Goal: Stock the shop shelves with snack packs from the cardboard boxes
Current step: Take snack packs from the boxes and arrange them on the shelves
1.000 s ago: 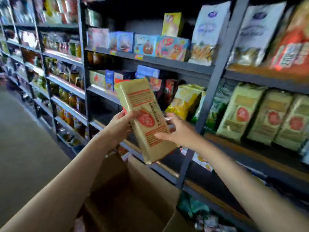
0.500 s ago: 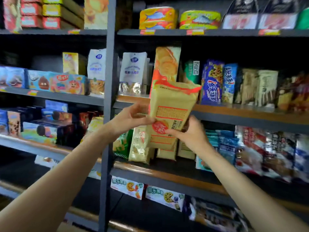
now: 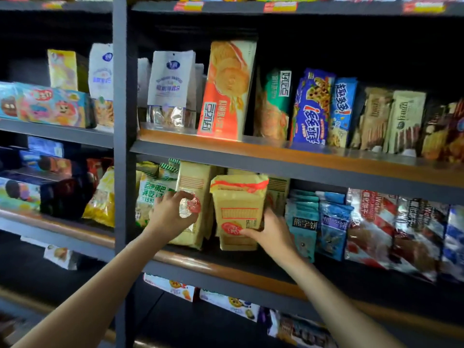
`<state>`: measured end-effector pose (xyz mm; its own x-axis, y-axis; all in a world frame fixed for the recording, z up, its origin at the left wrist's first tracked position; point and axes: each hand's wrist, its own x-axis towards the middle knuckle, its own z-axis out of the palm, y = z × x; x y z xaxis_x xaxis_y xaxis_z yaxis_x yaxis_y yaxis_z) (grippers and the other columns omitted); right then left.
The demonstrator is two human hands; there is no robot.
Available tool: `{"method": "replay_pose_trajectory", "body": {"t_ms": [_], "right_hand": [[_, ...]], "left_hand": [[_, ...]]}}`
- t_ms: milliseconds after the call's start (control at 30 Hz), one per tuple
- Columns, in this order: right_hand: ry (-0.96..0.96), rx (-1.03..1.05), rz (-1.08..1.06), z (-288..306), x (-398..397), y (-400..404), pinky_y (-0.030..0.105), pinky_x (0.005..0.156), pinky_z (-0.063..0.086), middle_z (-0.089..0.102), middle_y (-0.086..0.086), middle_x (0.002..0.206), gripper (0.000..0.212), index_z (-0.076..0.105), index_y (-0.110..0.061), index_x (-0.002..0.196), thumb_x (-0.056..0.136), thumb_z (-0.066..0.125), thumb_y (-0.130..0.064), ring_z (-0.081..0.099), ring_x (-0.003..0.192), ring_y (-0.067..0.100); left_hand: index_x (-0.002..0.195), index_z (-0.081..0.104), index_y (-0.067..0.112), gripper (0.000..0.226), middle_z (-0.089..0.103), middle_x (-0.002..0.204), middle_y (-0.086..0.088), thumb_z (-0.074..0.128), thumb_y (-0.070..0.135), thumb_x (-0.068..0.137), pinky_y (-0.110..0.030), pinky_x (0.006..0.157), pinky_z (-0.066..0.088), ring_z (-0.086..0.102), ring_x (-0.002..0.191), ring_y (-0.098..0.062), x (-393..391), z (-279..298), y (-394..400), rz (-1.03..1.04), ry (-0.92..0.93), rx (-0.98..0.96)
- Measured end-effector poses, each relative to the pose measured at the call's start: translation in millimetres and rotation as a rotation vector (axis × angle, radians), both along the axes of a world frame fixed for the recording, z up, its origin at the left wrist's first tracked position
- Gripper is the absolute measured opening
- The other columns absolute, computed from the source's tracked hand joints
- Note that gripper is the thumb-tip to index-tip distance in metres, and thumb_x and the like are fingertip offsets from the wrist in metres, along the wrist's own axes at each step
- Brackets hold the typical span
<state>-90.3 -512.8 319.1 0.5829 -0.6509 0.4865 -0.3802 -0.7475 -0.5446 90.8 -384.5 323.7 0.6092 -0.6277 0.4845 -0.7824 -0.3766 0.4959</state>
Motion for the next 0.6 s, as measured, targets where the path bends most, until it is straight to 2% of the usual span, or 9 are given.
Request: {"method": "replay_pose_trajectory", "body": {"t_ms": [100, 167, 267, 400, 467, 533, 600], "right_hand": [[0.017, 0.06, 0.008, -12, 28, -10, 0.017, 0.084, 0.04, 0.061, 0.005, 0.125, 0.062, 0.05, -0.009, 0.127, 0.074, 0.079, -0.024, 0.056, 0.117, 0.017], [-0.025, 0.143, -0.016, -16, 44, -21, 0.017, 0.077, 0.04, 0.063, 0.004, 0.122, 0.059, 0.052, -0.011, 0.124, 0.073, 0.079, -0.025, 0.058, 0.113, 0.017], [-0.043, 0.218, -0.035, -18, 60, -38, 0.024, 0.08, 0.044, 0.063, 0.001, 0.119, 0.055, 0.053, -0.012, 0.122, 0.075, 0.077, -0.028, 0.059, 0.11, 0.017], [-0.036, 0.263, -0.092, -19, 73, -52, 0.032, 0.089, 0.048, 0.063, 0.002, 0.12, 0.052, 0.053, -0.012, 0.121, 0.077, 0.075, -0.03, 0.059, 0.111, 0.019], [-0.038, 0.231, -0.171, -24, 79, -50, 0.028, 0.091, 0.045, 0.058, 0.004, 0.126, 0.057, 0.045, -0.011, 0.128, 0.08, 0.072, -0.027, 0.055, 0.117, 0.021], [-0.008, 0.137, -0.16, -35, 81, -39, 0.02, 0.094, 0.032, 0.043, 0.005, 0.14, 0.079, 0.028, -0.011, 0.142, 0.079, 0.074, -0.023, 0.042, 0.129, 0.02], [0.038, 0.056, -0.116, -47, 81, -29, 0.017, 0.1, 0.022, 0.025, 0.007, 0.151, 0.103, 0.006, -0.012, 0.15, 0.076, 0.077, -0.019, 0.025, 0.138, 0.019]], "left_hand": [[0.133, 0.041, 0.021, 0.06, 0.038, 0.136, -0.01, 0.064, 0.042, 0.081, -0.046, 0.1, 0.033, 0.031, 0.125, -0.034, 15, -11, -13, 0.062, -0.077, 0.047], [0.135, 0.038, 0.021, 0.063, 0.032, 0.14, -0.008, 0.063, 0.041, 0.081, -0.048, 0.101, 0.031, 0.026, 0.126, -0.033, 22, -19, -22, 0.026, -0.171, 0.057], [0.137, 0.035, 0.025, 0.062, 0.022, 0.145, -0.008, 0.06, 0.039, 0.083, -0.049, 0.105, 0.026, 0.02, 0.13, -0.033, 27, -30, -32, -0.048, -0.251, 0.104], [0.14, 0.03, 0.023, 0.059, 0.016, 0.147, -0.015, 0.054, 0.035, 0.087, -0.051, 0.105, 0.026, 0.016, 0.133, -0.036, 30, -42, -44, -0.053, -0.249, 0.138], [0.14, 0.03, 0.019, 0.056, 0.017, 0.146, -0.018, 0.052, 0.032, 0.09, -0.052, 0.104, 0.026, 0.016, 0.133, -0.037, 30, -44, -46, -0.029, -0.235, 0.131], [0.137, 0.034, 0.015, 0.056, 0.022, 0.145, -0.022, 0.056, 0.029, 0.088, -0.056, 0.101, 0.029, 0.021, 0.132, -0.042, 30, -44, -47, -0.042, -0.236, 0.127], [0.125, 0.044, 0.009, 0.065, 0.043, 0.13, -0.029, 0.076, 0.024, 0.071, -0.062, 0.083, 0.043, 0.043, 0.116, -0.051, 36, -47, -47, -0.08, -0.303, 0.122]]}}
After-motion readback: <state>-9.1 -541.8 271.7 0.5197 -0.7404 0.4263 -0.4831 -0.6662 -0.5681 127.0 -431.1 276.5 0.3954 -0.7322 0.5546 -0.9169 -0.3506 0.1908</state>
